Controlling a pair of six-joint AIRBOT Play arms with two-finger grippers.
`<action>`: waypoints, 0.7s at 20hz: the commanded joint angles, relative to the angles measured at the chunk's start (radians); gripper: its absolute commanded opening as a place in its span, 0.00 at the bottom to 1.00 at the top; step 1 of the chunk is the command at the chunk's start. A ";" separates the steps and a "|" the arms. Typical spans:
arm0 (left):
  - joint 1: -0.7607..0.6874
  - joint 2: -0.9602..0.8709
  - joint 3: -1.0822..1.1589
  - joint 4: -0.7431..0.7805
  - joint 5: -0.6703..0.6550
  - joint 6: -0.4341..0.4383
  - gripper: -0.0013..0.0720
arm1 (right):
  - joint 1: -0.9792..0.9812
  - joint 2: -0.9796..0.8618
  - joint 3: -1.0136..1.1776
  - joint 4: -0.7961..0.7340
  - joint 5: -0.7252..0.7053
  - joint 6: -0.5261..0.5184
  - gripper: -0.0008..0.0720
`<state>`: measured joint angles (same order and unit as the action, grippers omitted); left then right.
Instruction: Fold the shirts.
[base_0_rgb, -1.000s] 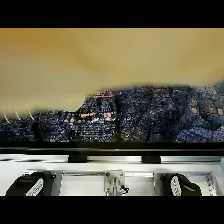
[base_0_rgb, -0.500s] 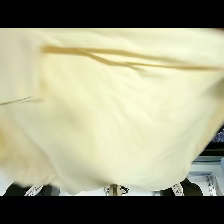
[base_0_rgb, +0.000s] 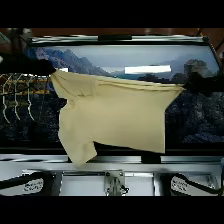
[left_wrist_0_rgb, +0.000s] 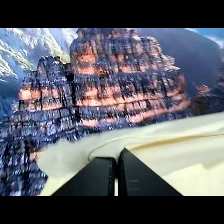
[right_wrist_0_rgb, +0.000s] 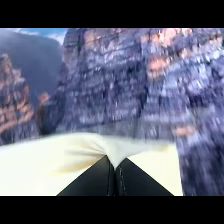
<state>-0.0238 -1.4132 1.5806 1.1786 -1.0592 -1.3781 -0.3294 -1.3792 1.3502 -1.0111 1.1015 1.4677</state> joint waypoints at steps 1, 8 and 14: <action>0.001 -0.178 -0.016 -0.109 0.206 -0.003 0.06 | 0.123 -0.171 -0.026 0.023 -0.369 -0.006 0.10; 0.014 -0.303 -0.014 -0.117 0.182 -0.138 0.81 | 0.244 -0.221 -0.018 0.064 -0.445 0.008 0.73; 0.201 -0.259 0.010 0.000 -0.610 -0.158 0.46 | 0.076 -0.080 0.041 -0.337 0.346 -0.010 0.62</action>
<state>0.0994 -1.6962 1.6192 1.1275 -1.2903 -1.5017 -0.1848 -1.5139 1.3914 -1.1671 1.0538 1.4406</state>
